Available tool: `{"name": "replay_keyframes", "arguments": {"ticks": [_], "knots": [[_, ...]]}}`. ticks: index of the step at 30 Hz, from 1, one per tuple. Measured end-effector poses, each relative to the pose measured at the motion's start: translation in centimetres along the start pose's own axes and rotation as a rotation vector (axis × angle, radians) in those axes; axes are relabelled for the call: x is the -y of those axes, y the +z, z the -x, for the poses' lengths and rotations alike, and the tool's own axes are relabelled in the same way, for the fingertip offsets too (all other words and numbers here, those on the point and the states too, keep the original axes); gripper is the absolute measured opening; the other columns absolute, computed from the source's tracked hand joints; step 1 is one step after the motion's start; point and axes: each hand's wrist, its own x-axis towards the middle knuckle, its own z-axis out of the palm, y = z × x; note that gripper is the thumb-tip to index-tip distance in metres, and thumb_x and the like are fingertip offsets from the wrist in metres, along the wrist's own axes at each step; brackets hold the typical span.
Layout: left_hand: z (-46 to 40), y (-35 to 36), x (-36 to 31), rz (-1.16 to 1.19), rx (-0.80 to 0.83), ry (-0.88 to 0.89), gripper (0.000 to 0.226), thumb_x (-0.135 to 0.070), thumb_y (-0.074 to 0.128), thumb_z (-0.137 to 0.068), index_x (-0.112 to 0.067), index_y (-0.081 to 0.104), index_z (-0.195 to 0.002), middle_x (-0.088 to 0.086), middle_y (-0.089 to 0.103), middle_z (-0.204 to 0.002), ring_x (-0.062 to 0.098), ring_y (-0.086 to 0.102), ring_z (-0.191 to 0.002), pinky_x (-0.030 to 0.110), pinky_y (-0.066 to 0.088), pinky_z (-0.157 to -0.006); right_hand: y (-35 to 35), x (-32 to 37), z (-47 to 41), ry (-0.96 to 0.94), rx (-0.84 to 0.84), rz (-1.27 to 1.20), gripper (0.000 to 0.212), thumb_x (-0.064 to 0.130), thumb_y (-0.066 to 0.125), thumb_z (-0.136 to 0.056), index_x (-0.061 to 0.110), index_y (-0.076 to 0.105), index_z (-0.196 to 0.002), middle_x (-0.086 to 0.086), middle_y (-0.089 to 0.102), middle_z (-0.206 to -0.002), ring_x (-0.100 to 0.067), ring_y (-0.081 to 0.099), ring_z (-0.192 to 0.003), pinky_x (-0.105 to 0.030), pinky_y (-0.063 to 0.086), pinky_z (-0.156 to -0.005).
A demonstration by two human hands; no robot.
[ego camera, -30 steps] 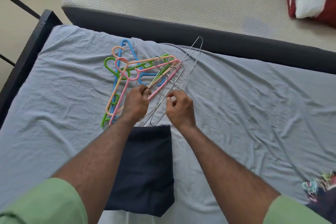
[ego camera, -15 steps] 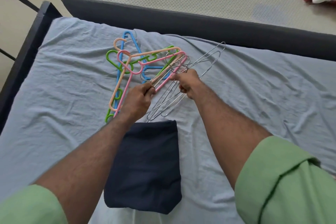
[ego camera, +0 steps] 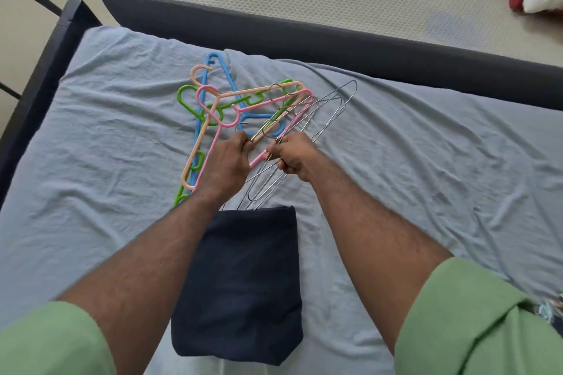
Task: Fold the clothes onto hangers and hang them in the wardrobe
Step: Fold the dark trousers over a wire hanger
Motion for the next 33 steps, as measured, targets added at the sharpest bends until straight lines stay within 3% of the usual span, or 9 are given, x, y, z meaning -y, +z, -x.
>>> {"name": "replay_keyframes", "arguments": {"ticks": [4,7,10,14,19,21,25,28,33], "knots": [[-0.3,0.3,0.6,0.044,0.028,-0.038,0.017,-0.015,0.049,-0.105,-0.007,0.064,-0.099,0.004,0.059,-0.09,0.019,0.051,-0.077,0.027,0.029,-0.061,0.4,0.1,0.4,-0.083,0.015,0.253,0.025,0.027,0.07,-0.096,0.002,0.072,-0.096,-0.011,0.076,-0.093,-0.015,0.062,-0.052,-0.026,0.042,-0.045],[-0.3,0.4,0.8,0.132,0.041,-0.112,0.018,-0.015,0.05,-0.104,-0.011,0.064,-0.093,-0.001,0.058,-0.08,0.015,0.05,-0.07,0.029,0.033,-0.059,0.3,0.2,0.5,-0.158,-0.261,0.261,0.027,0.037,0.082,-0.083,0.012,0.073,-0.09,-0.002,0.073,-0.083,-0.013,0.07,-0.067,-0.026,0.051,-0.054],[0.2,0.5,0.6,0.421,0.14,-0.25,0.022,-0.016,0.045,-0.106,-0.012,0.064,-0.095,-0.001,0.049,-0.066,0.01,0.042,-0.052,0.027,0.033,-0.047,-0.3,0.4,0.1,-0.256,-0.482,0.3,0.015,0.025,0.077,-0.087,0.015,0.071,-0.097,0.0,0.07,-0.095,-0.014,0.063,-0.082,-0.019,0.038,-0.054],[0.4,-0.3,-0.8,0.795,0.332,-0.331,0.029,-0.005,0.036,-0.107,-0.01,0.065,-0.106,0.006,0.056,-0.068,0.014,0.052,-0.05,0.026,0.039,-0.042,0.3,1.1,0.6,-0.434,-0.394,0.284,0.013,0.016,0.058,-0.095,0.012,0.07,-0.101,-0.004,0.072,-0.098,-0.02,0.067,-0.088,-0.027,0.051,-0.069],[-0.3,-0.4,-1.9,0.774,0.378,-0.257,0.033,-0.004,0.042,-0.104,-0.017,0.07,-0.114,0.007,0.068,-0.076,0.013,0.059,-0.06,0.025,0.042,-0.048,0.5,1.9,0.9,-0.291,-0.401,-0.266,0.035,0.037,0.046,-0.09,0.014,0.068,-0.074,-0.006,0.073,-0.067,-0.029,0.072,-0.072,-0.052,0.058,-0.074],[-0.2,-0.5,-2.3,0.753,0.393,-0.228,0.036,0.0,0.042,-0.102,-0.014,0.071,-0.118,0.007,0.069,-0.081,0.009,0.06,-0.061,0.022,0.042,-0.049,0.0,2.3,0.8,-0.312,-0.401,-0.188,0.038,0.049,0.058,-0.087,0.014,0.069,-0.075,-0.004,0.074,-0.069,-0.023,0.073,-0.069,-0.047,0.061,-0.071],[0.0,0.7,-2.4,0.624,0.277,-0.151,0.034,0.009,0.046,-0.099,-0.008,0.063,-0.122,-0.005,0.058,-0.096,0.003,0.055,-0.078,0.006,0.04,-0.059,0.0,2.5,0.6,-0.363,-0.355,-0.014,0.006,0.01,0.067,-0.082,0.015,0.071,-0.083,-0.003,0.075,-0.074,-0.019,0.075,-0.068,-0.045,0.064,-0.072],[0.2,2.9,-1.6,0.481,0.317,-0.125,0.036,-0.002,0.057,-0.098,-0.024,0.04,-0.122,0.004,0.052,-0.123,0.016,0.055,-0.111,0.026,0.048,-0.084,-0.3,2.1,0.5,-0.388,-0.354,-0.027,0.015,0.02,0.059,-0.096,0.013,0.068,-0.086,-0.005,0.075,-0.072,-0.02,0.075,-0.063,-0.046,0.064,-0.069],[0.9,6.0,-2.4,0.442,0.152,-0.333,0.037,-0.01,0.052,-0.103,-0.02,0.033,-0.133,-0.002,0.052,-0.097,0.009,0.054,-0.08,0.015,0.044,-0.059,-1.7,1.5,1.3,-0.412,-0.424,0.049,0.036,0.031,0.044,-0.107,0.009,0.069,-0.093,-0.013,0.072,-0.075,-0.023,0.071,-0.057,-0.034,0.056,-0.05]]}}
